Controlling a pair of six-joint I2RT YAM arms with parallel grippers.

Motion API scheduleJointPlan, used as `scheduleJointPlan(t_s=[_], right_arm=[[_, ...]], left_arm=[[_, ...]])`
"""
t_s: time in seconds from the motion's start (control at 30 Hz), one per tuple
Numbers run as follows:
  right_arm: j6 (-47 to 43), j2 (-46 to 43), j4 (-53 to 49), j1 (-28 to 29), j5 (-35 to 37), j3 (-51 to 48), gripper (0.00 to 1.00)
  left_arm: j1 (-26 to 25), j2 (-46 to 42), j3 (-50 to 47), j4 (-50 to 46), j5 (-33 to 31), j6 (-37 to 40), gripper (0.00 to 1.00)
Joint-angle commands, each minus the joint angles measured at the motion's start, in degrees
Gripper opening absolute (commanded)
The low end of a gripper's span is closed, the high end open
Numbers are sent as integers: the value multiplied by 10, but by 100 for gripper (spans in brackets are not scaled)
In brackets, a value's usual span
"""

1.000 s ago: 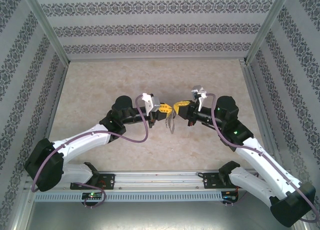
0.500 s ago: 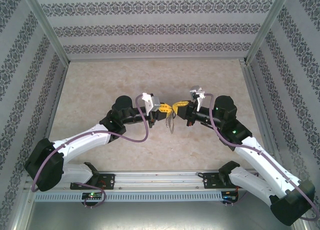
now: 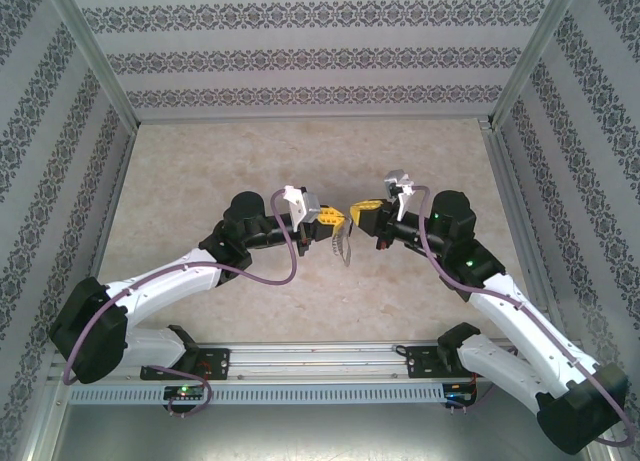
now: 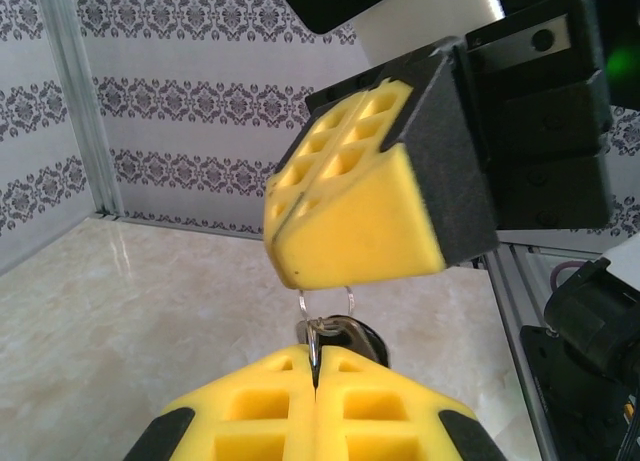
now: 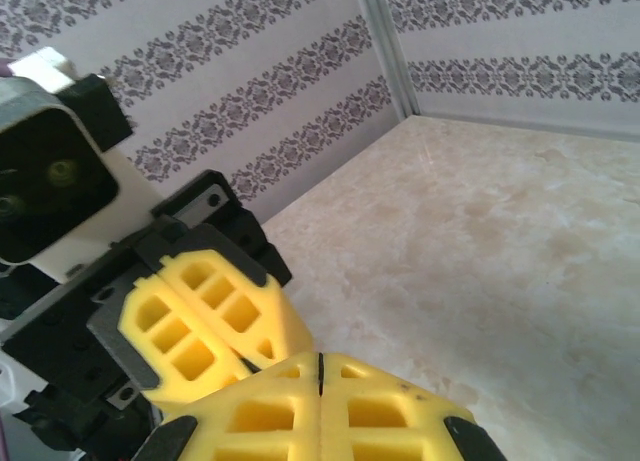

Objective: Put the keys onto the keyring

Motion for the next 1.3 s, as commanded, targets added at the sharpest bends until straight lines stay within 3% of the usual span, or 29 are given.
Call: scheduleJointPlan(t_s=[0.0,0.4,0.7,1.13,1.17,1.27], right_arm=[[-1,-4,15,-6,2,-9,0],[-3,-17,15,-7,7,-6,0],[15,-14,41,-9,4,-31,0],[24,-3,41,-10,8,-35,0],[23,-4,36,-13,15,-35,6],[30,-15,26,-29,29,-41,38]], left_arm=[[-7,-12,16,44,9,-16,0],[-6,1,21,80,11,-64,0],[-6,34,-13,247,-16,-143,0],[-6,87,-16,354,-21,-191,0],[-7,90,-15,358,-22,-193,0],[-6,93,-14,359,-25,-193,0]])
